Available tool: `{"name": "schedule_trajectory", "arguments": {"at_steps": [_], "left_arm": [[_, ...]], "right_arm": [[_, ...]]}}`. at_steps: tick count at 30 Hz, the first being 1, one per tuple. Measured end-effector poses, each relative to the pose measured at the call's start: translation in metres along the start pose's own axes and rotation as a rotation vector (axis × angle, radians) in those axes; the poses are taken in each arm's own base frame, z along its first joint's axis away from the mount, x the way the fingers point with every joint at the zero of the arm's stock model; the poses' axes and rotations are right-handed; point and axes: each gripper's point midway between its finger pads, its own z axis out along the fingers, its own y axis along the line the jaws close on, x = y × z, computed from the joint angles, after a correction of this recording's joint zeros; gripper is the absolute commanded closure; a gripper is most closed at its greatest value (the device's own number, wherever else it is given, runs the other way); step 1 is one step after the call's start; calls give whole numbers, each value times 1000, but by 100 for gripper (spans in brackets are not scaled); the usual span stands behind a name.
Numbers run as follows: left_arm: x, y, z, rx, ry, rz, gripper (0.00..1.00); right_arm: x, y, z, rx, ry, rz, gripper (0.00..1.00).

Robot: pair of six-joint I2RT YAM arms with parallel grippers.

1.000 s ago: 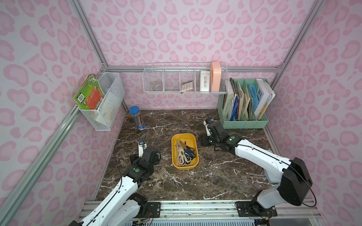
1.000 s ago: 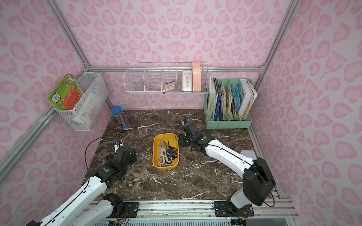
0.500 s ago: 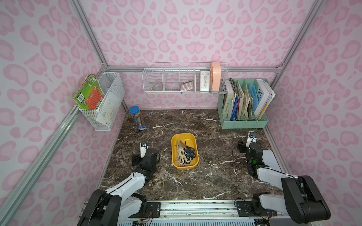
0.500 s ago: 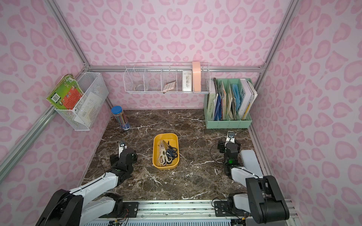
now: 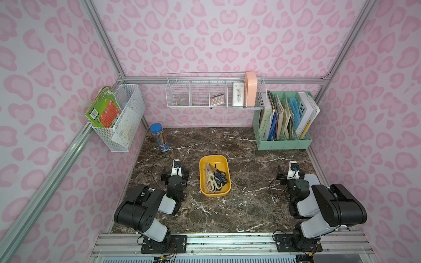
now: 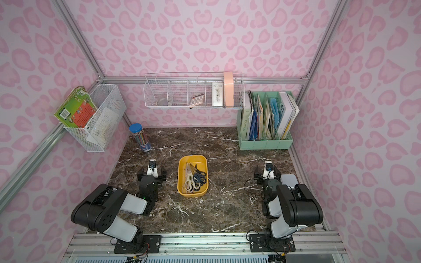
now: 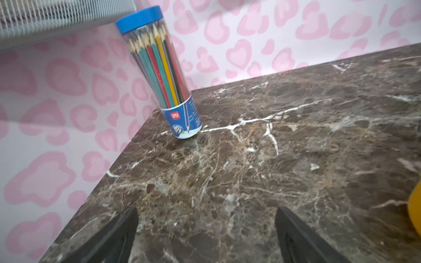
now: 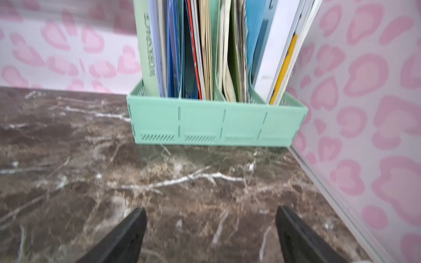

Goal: Put the scissors into the storage box
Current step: Reset both arms

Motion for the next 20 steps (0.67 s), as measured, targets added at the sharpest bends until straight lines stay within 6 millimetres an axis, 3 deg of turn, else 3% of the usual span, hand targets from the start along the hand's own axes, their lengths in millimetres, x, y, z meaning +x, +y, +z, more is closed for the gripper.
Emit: {"name": "schedule_trajectory", "arguments": {"at_steps": [3,11,20], "left_arm": [[-2,3,5,20,-6,-12,2],[-11,5,40,41,46,-61,1],[6,4,43,63,131,-65,1]], "right_arm": [[-19,-2,15,-4,-47,6,0],[-9,-8,19,23,3,28,0],[-8,-11,22,24,9,40,0]]}}
